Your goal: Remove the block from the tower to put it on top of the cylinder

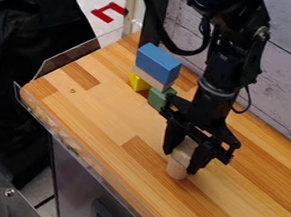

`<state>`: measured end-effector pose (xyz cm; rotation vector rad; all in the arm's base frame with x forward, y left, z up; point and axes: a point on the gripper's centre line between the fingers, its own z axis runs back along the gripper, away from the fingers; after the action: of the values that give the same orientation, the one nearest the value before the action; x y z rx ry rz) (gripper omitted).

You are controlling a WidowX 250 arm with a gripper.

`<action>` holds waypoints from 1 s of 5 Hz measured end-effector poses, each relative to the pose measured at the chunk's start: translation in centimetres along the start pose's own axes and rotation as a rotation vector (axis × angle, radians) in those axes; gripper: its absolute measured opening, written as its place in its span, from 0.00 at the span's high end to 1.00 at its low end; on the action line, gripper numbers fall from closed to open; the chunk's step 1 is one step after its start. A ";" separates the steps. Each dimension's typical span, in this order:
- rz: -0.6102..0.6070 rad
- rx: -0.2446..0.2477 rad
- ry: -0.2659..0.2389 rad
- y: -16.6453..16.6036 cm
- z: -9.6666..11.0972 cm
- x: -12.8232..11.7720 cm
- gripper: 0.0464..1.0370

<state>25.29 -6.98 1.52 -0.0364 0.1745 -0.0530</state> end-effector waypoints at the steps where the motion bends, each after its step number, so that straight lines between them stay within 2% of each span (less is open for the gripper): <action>1: 0.008 -0.007 -0.006 0.1 0.0 0.1 0.48; 2: 0.017 -0.009 -0.006 0.3 0.0 0.3 0.48; 3: 0.017 -0.012 -0.002 0.4 0.0 0.4 0.43; 4: 0.029 -0.005 0.024 0.7 0.1 0.0 0.14; 5: 0.065 -0.017 -0.044 1.0 2.4 0.1 0.03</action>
<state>25.90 -5.90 3.81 -0.0484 0.1323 0.0144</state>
